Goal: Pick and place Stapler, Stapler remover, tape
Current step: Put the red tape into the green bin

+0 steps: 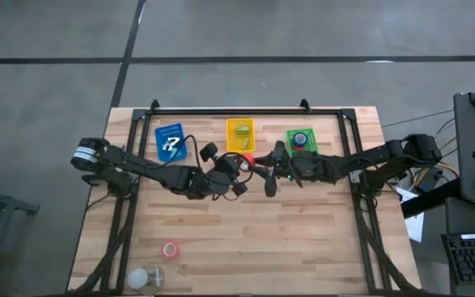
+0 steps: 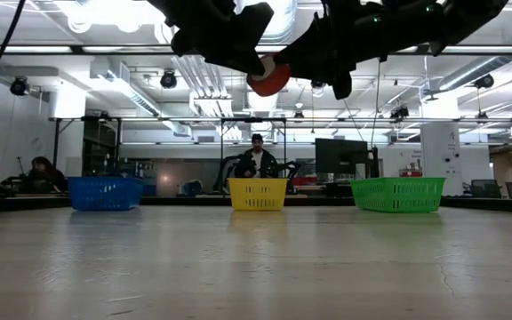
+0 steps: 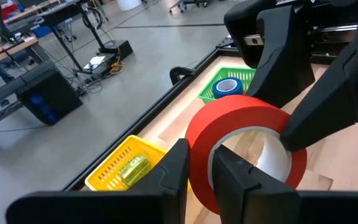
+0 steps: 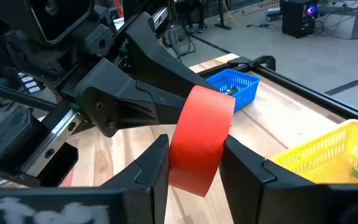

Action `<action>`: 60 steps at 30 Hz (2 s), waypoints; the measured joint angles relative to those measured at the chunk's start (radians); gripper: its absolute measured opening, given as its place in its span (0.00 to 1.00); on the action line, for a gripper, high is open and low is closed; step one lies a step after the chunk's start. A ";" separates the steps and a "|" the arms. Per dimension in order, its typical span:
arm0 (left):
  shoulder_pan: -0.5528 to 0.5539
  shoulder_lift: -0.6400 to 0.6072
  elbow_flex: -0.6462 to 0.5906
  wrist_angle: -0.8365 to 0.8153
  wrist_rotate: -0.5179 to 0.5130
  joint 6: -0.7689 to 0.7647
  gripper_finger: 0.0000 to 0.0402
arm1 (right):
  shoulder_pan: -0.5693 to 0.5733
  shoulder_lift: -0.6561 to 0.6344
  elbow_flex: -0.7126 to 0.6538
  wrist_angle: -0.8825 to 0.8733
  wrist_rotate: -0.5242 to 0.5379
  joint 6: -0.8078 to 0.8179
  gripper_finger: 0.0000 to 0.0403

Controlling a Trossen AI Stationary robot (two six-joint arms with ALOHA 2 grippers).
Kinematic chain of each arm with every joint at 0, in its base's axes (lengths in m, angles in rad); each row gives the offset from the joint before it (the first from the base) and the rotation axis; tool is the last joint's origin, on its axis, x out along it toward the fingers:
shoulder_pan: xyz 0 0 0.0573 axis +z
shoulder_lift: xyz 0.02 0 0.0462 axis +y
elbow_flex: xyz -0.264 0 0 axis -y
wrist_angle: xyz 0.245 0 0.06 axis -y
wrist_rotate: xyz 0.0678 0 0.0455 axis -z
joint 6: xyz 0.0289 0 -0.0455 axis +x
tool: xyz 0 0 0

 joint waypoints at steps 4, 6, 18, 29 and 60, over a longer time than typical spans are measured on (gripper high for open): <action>0.000 0.000 -0.001 0.001 0.005 0.000 0.16 | 0.000 -0.002 0.000 -0.006 -0.003 -0.012 0.30; -0.001 0.000 -0.001 0.005 0.013 -0.005 0.20 | -0.001 -0.007 0.000 -0.022 -0.004 -0.018 0.30; -0.005 0.000 -0.009 0.007 0.015 -0.086 0.54 | -0.025 -0.127 -0.001 -0.296 0.002 -0.017 0.28; -0.006 0.000 -0.027 0.000 0.068 -0.170 0.56 | -0.070 -0.348 -0.001 -0.905 0.289 0.206 0.28; -0.008 0.000 -0.041 -0.001 0.085 -0.227 0.56 | -0.240 -0.086 -0.014 -1.249 0.350 0.466 0.28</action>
